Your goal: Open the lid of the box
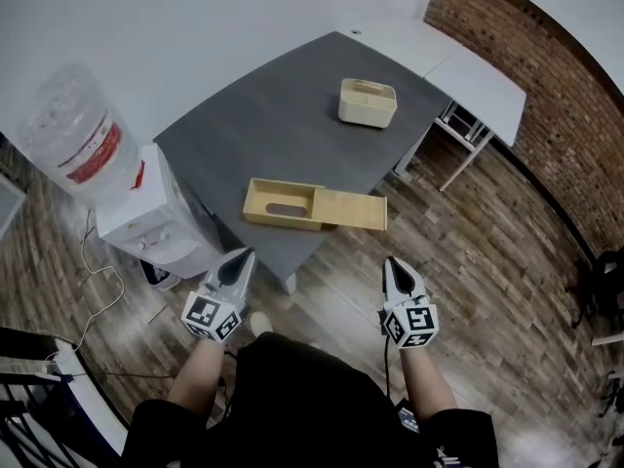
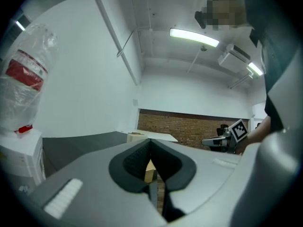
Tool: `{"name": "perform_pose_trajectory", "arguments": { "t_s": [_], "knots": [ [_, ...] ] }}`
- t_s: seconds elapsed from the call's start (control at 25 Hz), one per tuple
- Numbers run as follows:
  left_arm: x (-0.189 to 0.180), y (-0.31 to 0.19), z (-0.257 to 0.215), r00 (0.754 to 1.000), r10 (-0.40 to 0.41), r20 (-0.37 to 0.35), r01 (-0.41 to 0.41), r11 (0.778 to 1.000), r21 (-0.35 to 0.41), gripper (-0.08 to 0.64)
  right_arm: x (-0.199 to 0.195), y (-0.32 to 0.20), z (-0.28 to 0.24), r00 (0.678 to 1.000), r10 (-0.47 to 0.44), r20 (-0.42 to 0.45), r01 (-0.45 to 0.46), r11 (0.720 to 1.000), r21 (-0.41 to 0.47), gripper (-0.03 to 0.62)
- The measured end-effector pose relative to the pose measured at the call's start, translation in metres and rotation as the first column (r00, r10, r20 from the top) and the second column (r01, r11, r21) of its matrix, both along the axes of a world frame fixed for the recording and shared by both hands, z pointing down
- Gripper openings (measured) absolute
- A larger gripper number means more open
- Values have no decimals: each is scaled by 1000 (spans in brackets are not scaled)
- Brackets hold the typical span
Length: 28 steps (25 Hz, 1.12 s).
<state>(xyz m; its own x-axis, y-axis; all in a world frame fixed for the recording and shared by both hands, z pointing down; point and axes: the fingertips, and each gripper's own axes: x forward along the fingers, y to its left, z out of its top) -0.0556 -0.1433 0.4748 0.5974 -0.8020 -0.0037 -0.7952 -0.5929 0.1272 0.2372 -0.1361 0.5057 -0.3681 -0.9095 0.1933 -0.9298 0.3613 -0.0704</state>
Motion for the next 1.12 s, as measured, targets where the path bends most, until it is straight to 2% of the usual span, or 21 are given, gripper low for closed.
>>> {"name": "perform_pose_trajectory", "arguments": {
  "t_s": [0.2,0.56,0.64,0.8,0.88,1.12],
  "knots": [
    [-4,3,-4,1000,15,1,-15,1000,8,0,6,14,-13,999,35,31,-36,999,40,2],
    [-16,3,-6,999,49,-12,-48,999,14,0,-2,14,-11,997,71,40,-72,997,28,0],
    [-19,1,-7,998,45,-37,-44,999,6,0,-5,12,-11,996,70,50,-71,997,27,0],
    [-23,-6,-17,984,27,-177,-31,999,-18,0,-11,7,-9,996,68,63,-70,997,17,1],
    [-25,-9,-20,975,20,-220,-26,999,-27,0,-15,6,-8,995,67,73,-68,998,10,0],
    [-26,-13,-18,978,21,-206,-27,999,-28,0,-17,5,-6,995,72,72,-72,997,-6,1]
  ]
}}
